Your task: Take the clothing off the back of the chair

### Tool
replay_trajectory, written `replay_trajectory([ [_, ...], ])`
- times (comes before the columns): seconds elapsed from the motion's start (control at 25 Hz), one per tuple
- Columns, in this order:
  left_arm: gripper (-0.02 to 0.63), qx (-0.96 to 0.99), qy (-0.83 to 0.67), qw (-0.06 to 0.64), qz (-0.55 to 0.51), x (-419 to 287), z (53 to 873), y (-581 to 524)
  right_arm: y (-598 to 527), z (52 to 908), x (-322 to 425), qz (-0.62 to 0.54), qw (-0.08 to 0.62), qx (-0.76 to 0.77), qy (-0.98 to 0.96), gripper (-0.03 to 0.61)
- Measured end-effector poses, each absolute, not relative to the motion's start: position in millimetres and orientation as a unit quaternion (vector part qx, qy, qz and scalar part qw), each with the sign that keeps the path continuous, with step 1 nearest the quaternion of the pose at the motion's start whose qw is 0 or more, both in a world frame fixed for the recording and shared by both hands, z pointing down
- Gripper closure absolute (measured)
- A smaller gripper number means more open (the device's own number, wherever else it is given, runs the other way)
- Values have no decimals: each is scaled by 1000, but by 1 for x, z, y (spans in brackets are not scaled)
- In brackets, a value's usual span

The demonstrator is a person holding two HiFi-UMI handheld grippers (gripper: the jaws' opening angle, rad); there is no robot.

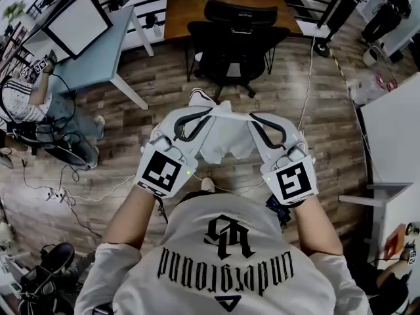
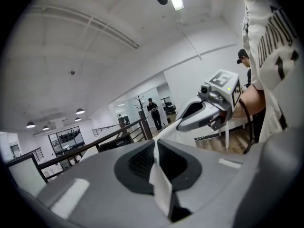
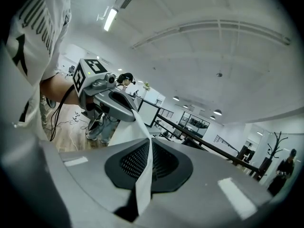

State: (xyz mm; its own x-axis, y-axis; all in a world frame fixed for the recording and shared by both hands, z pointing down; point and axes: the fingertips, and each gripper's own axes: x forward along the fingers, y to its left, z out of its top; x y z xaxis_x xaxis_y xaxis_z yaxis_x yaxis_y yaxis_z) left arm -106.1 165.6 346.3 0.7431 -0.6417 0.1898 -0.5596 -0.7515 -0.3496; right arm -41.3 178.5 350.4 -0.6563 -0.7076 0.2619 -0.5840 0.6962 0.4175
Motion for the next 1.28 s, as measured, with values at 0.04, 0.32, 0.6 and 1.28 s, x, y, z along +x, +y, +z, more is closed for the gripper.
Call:
replay_trajectory([
  [0.04,558,-923,329,135,-151,-104,348,168,181,352,-39,-149,205,358,-899,570],
  [0.32,558,-915,346,124,-164,-72,365,198,216,368,-8,-157,209,346,-901,569],
  [0.6,558,-915,350,117,-164,-36,369,246,259,371,24,-157,200,345,-904,569],
  [1.28,558,-918,351,106,-152,-4,376,296,310,378,59,-154,193,354,-902,569],
])
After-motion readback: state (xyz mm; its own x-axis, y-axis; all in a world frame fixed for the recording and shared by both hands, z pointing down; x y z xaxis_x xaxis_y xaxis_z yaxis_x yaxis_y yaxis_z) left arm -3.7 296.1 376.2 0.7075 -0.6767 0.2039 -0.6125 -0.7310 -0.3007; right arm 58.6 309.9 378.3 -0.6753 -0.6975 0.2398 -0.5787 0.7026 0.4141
